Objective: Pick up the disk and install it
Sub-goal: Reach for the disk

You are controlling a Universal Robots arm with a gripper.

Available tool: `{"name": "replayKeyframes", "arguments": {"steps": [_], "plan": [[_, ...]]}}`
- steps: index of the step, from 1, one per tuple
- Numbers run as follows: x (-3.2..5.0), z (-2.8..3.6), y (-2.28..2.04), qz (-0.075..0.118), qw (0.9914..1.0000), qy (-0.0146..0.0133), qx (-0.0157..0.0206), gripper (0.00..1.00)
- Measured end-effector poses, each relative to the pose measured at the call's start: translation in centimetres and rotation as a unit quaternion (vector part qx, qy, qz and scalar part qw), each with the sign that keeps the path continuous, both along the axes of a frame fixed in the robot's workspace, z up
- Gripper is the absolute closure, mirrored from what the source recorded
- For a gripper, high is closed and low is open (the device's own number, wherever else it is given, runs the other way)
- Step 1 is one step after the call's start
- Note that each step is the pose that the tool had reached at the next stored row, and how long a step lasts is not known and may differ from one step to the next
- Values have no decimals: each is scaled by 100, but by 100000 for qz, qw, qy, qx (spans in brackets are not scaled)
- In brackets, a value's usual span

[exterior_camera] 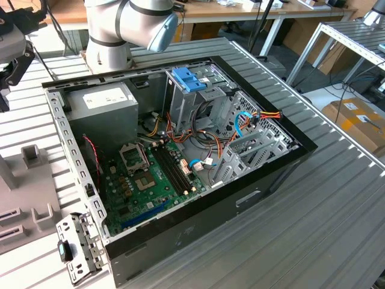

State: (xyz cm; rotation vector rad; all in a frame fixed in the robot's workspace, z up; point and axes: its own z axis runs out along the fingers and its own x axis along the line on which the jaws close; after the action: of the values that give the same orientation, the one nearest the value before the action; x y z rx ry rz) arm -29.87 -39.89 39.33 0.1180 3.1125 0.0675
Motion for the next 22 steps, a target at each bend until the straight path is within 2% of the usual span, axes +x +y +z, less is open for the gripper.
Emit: {"name": "replayKeyframes", "arguments": {"steps": [22], "plan": [[-157,0,0,2,100000,0,1,89]]}}
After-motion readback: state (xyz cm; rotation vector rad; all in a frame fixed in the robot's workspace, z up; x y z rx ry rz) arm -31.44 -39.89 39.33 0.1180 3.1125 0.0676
